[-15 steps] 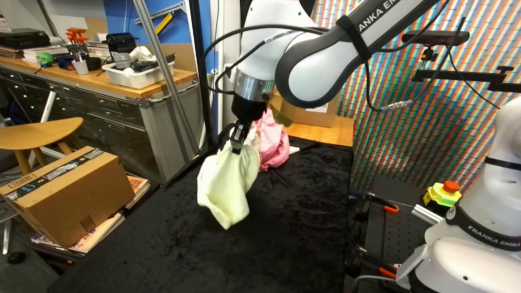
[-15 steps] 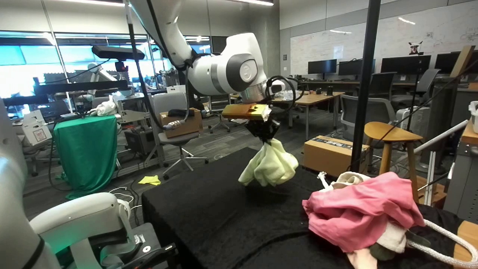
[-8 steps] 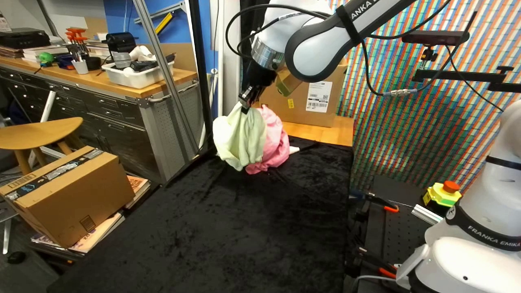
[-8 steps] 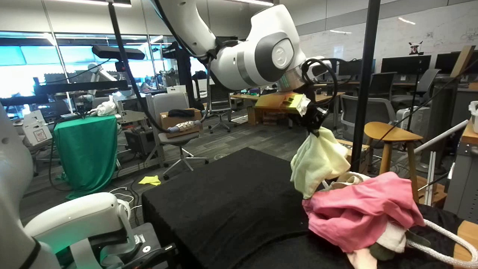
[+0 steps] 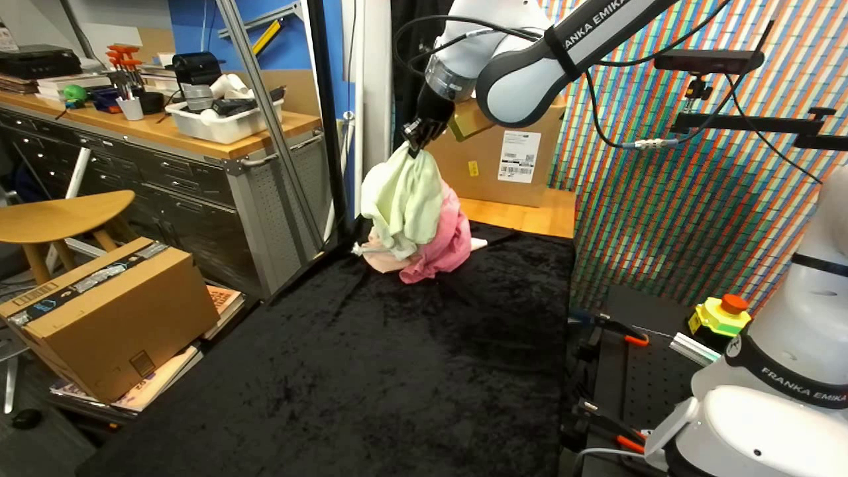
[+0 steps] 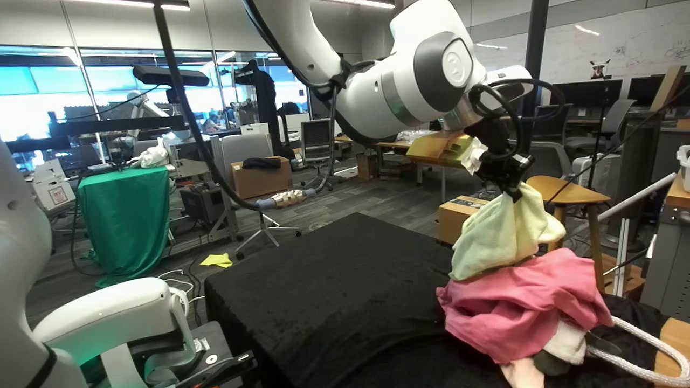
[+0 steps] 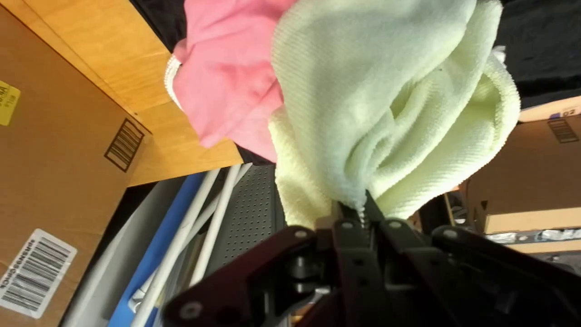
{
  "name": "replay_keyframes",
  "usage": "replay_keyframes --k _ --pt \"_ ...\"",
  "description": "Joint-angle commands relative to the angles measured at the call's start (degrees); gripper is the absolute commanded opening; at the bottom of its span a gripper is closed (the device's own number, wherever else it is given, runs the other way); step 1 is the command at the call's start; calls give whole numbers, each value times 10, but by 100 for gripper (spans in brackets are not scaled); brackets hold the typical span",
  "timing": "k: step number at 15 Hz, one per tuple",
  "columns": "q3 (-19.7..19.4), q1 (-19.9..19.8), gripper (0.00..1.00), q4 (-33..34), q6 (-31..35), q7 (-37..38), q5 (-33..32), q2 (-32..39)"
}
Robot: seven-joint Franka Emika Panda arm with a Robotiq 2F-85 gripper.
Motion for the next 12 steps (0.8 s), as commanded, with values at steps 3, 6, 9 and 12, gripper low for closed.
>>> replay_keyframes --k 3,6,9,12 --pt "-29 5 6 45 13 125 -61 37" --pt "-36 5 32 53 11 156 -65 45" --pt "-44 6 53 54 12 182 -77 45" --pt "-53 6 75 53 10 205 -93 43"
